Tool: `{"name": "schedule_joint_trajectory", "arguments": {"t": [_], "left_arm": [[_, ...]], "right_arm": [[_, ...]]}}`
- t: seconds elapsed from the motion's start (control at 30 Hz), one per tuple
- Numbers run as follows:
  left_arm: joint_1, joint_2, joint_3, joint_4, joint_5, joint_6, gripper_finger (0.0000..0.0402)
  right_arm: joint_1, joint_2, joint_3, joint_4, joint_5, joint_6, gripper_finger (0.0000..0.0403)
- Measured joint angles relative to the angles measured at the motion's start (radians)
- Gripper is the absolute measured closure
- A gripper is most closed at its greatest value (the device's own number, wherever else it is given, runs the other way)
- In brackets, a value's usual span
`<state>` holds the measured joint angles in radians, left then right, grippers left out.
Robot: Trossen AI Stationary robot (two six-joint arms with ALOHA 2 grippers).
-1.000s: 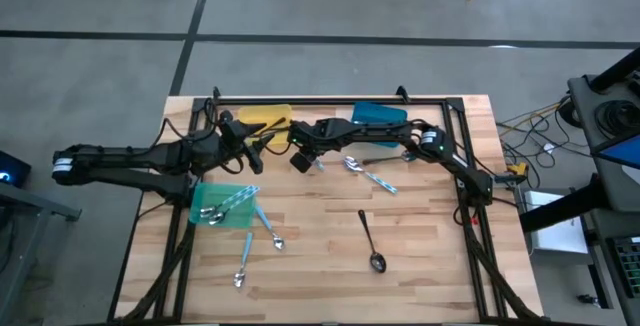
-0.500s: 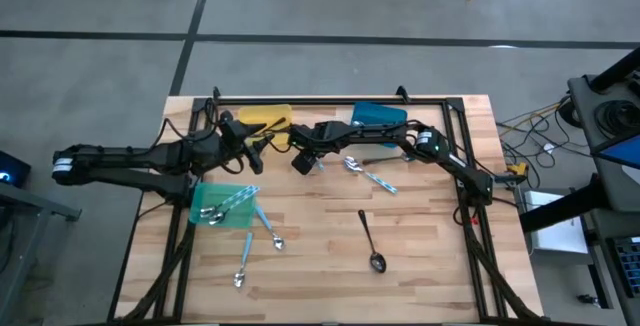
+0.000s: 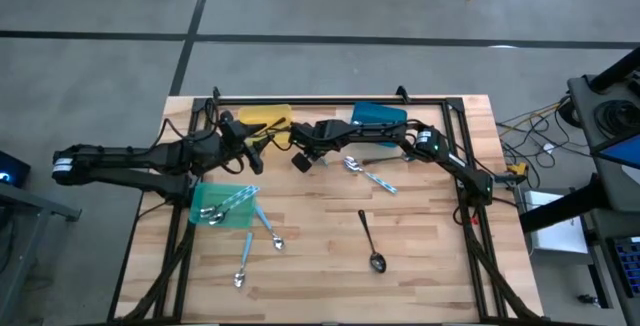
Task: Sort silverware by color (type)
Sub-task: Put the blue patterned spoon into the green bin
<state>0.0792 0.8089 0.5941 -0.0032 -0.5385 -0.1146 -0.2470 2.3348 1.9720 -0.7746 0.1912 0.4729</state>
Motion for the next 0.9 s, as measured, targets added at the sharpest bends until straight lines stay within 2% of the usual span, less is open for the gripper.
{"name": "schedule_joint_trajectory", "arguments": {"t": [0.07,0.5,0.67,0.9], "left_arm": [[0.0,0.002,0.0,0.001,0.0,0.0,0.0238],[-0.009,-0.002,0.0,0.005,0.021,-0.004,0.0238],[-0.027,-0.005,0.0,-0.022,0.033,-0.001,0.0238],[-0.063,-0.005,0.0,-0.114,0.034,0.0,0.0238]], "right_arm": [[0.0,0.0,0.0,0.0,-0.003,0.013,0.0384],[0.006,-0.068,-0.002,-0.065,-0.03,0.019,0.0388],[0.02,-0.13,0.0,-0.142,-0.023,-0.049,0.0389],[0.097,-0.191,0.002,-0.247,-0.022,-0.2,0.039]]}}
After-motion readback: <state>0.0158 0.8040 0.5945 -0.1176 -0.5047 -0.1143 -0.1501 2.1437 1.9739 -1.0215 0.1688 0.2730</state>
